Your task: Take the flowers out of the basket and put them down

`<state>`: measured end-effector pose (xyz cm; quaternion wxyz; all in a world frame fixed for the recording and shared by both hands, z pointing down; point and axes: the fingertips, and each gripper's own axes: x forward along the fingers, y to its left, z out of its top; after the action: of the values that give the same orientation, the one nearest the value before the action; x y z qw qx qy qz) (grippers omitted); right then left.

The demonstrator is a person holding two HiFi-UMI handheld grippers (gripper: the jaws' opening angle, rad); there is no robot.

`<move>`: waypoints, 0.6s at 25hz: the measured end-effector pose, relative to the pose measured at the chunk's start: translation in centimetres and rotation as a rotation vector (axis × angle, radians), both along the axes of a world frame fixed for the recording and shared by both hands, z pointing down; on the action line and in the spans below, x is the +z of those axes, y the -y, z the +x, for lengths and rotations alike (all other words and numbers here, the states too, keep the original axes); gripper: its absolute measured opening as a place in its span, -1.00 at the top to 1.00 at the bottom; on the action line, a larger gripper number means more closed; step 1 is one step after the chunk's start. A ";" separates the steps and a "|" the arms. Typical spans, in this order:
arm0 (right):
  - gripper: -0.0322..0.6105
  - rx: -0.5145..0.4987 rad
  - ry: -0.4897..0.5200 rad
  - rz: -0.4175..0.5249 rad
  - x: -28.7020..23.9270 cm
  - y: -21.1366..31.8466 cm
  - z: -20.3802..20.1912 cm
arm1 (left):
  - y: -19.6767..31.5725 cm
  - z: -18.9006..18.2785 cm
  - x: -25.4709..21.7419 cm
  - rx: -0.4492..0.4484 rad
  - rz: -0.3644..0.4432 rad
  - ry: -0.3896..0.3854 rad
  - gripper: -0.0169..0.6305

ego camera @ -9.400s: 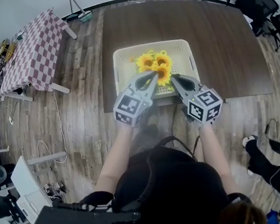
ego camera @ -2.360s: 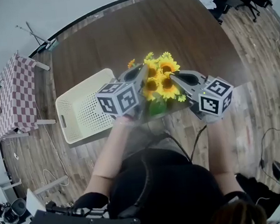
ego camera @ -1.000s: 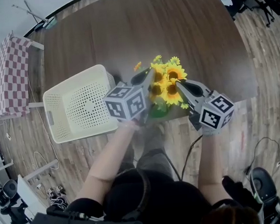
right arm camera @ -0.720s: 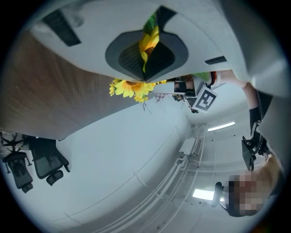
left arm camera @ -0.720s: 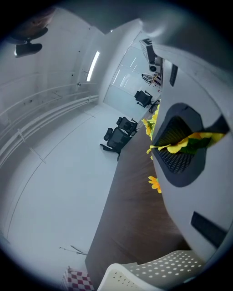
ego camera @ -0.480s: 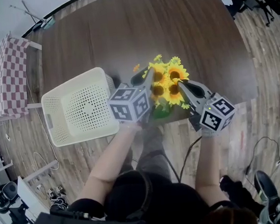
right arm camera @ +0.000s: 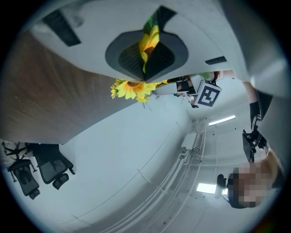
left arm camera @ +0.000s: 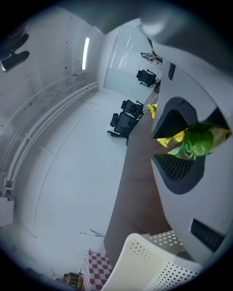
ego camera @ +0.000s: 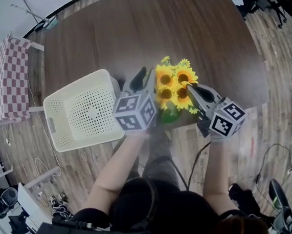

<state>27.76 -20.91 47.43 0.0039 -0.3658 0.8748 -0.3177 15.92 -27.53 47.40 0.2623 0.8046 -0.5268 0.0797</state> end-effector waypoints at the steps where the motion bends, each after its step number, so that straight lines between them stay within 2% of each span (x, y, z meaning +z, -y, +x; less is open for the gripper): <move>1: 0.88 0.000 0.001 -0.001 0.0 0.0 0.0 | 0.0 -0.3 -0.3 -0.012 0.007 0.000 0.57; 4: 0.88 -0.001 -0.004 0.002 -0.1 0.0 0.0 | -0.2 -0.6 -1.1 -0.025 0.026 -0.016 0.58; 5: 0.88 0.001 -0.007 0.004 -0.1 0.0 -0.1 | -0.3 -0.8 -1.4 -0.031 0.035 -0.018 0.64; 7: 0.87 0.010 -0.005 0.009 -0.1 0.1 0.0 | -0.5 -1.1 -2.0 -0.046 0.057 -0.022 0.95; 11: 0.85 0.050 0.022 0.004 0.0 0.2 0.4 | -1.2 -0.6 -2.6 -0.016 0.094 -0.034 0.95; 15: 0.80 0.075 0.016 0.026 -0.6 0.3 0.7 | -2.0 -0.3 -2.5 0.003 0.092 -0.027 0.95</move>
<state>28.48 -21.21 46.87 0.0275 -0.3958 0.8645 -0.3087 15.58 -25.56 44.89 0.2320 0.8175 -0.5252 0.0452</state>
